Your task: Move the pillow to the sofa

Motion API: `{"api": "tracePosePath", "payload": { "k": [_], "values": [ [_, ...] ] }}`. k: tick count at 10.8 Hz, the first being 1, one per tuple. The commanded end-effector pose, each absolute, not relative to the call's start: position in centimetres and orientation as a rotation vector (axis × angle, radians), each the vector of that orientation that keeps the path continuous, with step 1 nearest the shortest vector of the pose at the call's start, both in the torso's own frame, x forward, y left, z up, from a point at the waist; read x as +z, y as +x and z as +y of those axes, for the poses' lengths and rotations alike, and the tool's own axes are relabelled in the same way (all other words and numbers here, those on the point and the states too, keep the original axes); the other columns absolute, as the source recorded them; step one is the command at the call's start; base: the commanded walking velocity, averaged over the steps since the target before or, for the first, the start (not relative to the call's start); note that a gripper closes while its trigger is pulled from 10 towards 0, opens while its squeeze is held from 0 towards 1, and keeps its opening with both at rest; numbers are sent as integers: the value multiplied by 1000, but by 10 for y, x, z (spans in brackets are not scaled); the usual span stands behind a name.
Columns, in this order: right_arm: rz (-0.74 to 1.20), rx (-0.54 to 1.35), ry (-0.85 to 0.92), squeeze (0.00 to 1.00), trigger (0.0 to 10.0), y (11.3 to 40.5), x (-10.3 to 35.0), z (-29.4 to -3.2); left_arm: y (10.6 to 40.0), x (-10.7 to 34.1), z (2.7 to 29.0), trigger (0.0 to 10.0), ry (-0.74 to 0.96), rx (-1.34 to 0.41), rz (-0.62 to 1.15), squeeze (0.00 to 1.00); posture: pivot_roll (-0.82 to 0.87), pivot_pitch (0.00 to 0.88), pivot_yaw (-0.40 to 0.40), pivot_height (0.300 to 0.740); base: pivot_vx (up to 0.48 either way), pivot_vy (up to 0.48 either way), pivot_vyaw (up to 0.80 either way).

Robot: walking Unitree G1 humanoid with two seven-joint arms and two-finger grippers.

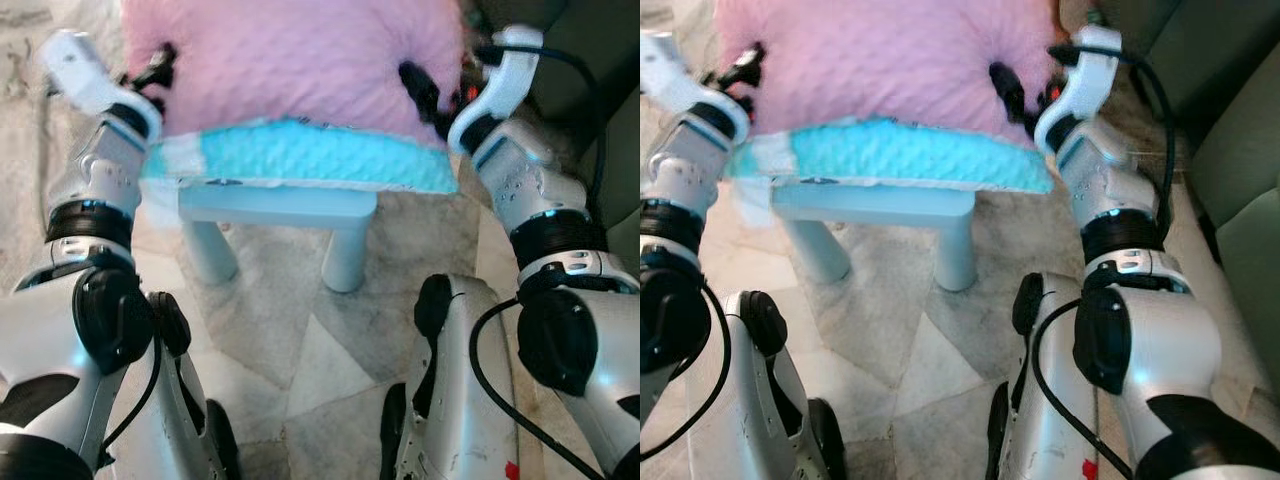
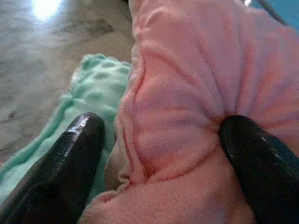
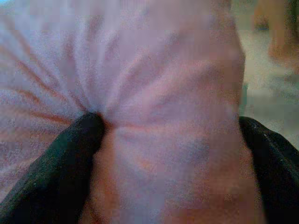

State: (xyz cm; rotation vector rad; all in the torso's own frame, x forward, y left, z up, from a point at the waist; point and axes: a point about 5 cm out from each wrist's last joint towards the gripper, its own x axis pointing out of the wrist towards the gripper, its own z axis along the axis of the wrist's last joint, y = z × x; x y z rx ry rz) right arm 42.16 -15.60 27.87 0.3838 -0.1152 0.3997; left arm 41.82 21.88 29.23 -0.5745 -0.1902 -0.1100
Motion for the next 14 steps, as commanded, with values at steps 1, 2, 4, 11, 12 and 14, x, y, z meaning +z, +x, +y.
{"api": "tracePosePath", "payload": {
  "k": [1,2,4,11,12,14],
  "values": [
    [-46,436,423,0,10000,422,266,-145,421,282,198,10000,-534,-202,-101,0,-130,395,-20,306,0,0,0],
    [-43,463,437,0,4235,422,263,-139,422,281,195,0,-541,-239,-89,0,-126,392,-20,306,0,0,0],
    [-35,569,470,0,0,419,256,-122,419,267,199,0,-549,-262,-52,0,-126,394,-19,306,0,0,0],
    [-44,599,486,0,0,417,250,-119,410,246,206,0,-584,-282,-47,0,-119,397,-18,306,0,0,0],
    [-58,575,483,0,0,417,251,-121,409,249,207,0,-575,-280,-66,0,-117,398,-20,306,0,0,0],
    [-69,578,495,0,0,416,248,-124,408,252,208,0,-535,-272,-104,0,-118,398,-21,306,0,0,0]
  ]
}}
